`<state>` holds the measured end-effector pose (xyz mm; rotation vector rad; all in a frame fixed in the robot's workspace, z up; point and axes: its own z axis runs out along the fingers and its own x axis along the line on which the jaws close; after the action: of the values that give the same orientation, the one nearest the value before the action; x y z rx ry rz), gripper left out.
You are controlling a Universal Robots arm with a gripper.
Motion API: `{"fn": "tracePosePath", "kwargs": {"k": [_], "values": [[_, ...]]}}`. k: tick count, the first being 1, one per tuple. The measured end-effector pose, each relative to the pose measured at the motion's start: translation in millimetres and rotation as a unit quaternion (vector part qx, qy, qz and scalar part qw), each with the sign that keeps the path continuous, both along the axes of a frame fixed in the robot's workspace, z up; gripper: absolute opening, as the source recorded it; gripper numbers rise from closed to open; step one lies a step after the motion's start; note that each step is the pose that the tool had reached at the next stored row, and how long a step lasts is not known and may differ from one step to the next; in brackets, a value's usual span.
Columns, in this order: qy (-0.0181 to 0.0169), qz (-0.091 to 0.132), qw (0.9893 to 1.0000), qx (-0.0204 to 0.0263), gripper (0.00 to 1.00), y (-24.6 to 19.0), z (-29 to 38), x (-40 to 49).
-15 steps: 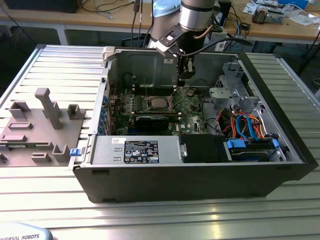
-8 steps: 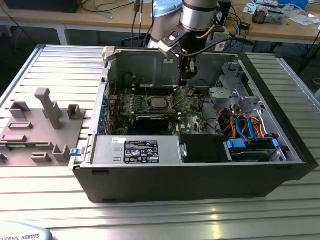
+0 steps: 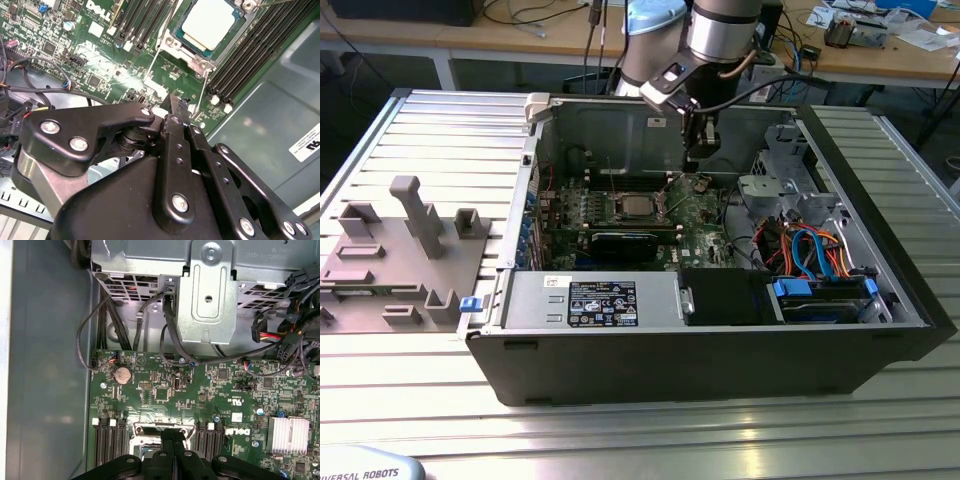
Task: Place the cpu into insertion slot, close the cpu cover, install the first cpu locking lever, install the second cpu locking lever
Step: 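Close the cpu cover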
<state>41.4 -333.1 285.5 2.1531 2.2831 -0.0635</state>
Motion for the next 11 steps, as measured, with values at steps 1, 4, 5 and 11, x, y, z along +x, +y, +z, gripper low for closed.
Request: {"fn": "tracePosePath", "kwargs": {"k": [1,4,5,11], "values": [[0.0,0.0,1.0,0.0,0.11,0.0,0.0,0.6],[0.0,0.0,1.0,0.0,0.11,0.0,0.0,3.5],[0.0,0.0,1.0,0.0,0.11,0.0,0.0,4.3],[0.0,0.0,1.0,0.0,0.11,0.0,0.0,8.1]]}}
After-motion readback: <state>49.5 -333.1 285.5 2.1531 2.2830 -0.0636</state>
